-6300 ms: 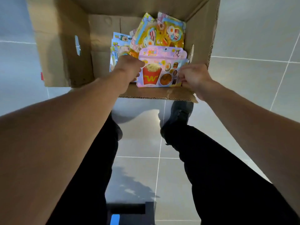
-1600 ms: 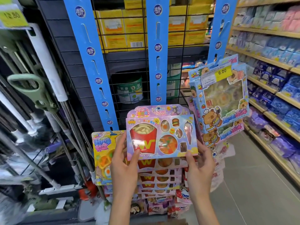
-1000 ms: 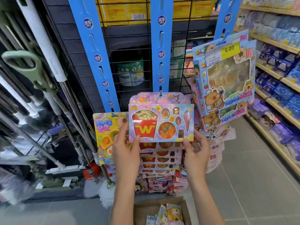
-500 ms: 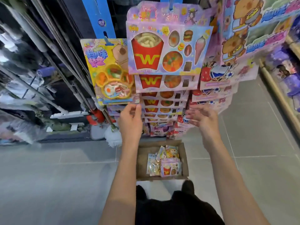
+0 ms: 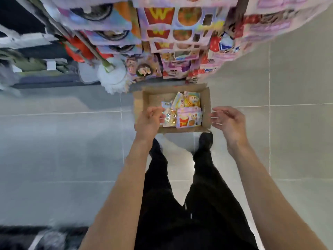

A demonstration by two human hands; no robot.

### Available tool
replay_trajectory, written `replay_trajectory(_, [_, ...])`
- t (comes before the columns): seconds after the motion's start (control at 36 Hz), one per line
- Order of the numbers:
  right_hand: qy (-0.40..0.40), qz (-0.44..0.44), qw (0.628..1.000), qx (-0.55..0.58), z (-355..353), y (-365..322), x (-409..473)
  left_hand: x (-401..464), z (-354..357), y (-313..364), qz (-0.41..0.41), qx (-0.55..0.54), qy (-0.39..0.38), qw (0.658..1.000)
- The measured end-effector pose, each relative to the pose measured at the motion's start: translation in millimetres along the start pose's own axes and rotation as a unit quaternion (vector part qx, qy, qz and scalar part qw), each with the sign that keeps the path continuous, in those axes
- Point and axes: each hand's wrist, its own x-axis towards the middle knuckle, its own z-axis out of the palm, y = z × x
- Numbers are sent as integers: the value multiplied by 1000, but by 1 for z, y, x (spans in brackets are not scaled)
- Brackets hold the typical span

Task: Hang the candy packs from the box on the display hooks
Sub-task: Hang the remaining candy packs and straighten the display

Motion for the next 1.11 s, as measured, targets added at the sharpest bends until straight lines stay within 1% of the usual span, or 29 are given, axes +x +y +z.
replay_trajectory(0.17, [-12, 25, 997, -67, -2, 77, 58, 63, 28, -59, -61, -22, 0, 998])
replay_trajectory(0.31, [-31, 59, 991, -118, -3, 140, 112, 115, 49, -116, -110, -3, -5, 994])
replay_trajectory(0.39, [-51, 57, 984, -159, -3, 172, 141, 147, 64, -149, -151, 29, -16, 988])
replay_trajectory(0.47, [-64, 60, 975, -203, -1, 198, 167, 176, 80, -180, -183, 35, -29, 982])
replay_trajectory(0.64, [-88, 70, 960, -258, 6, 251, 226, 229, 119, -234, -197, 39, -29, 979])
replay_trajectory(0.75, [-87, 73, 952, -285, 13, 278, 261, 263, 148, -261, -203, 59, -55, 976])
replay_trajectory(0.83, [-81, 70, 951, -289, 18, 301, 288, 291, 166, -282, -186, 73, -68, 977])
replay_trajectory(0.89, [-80, 70, 951, -289, 20, 315, 302, 308, 175, -299, -164, 67, -46, 983])
replay_trajectory(0.97, [-80, 80, 951, -286, 23, 335, 315, 328, 188, -317, -146, 88, -18, 985])
replay_trajectory(1.11, [-73, 46, 958, -273, 25, 358, 318, 352, 208, -334, -169, 91, -51, 980])
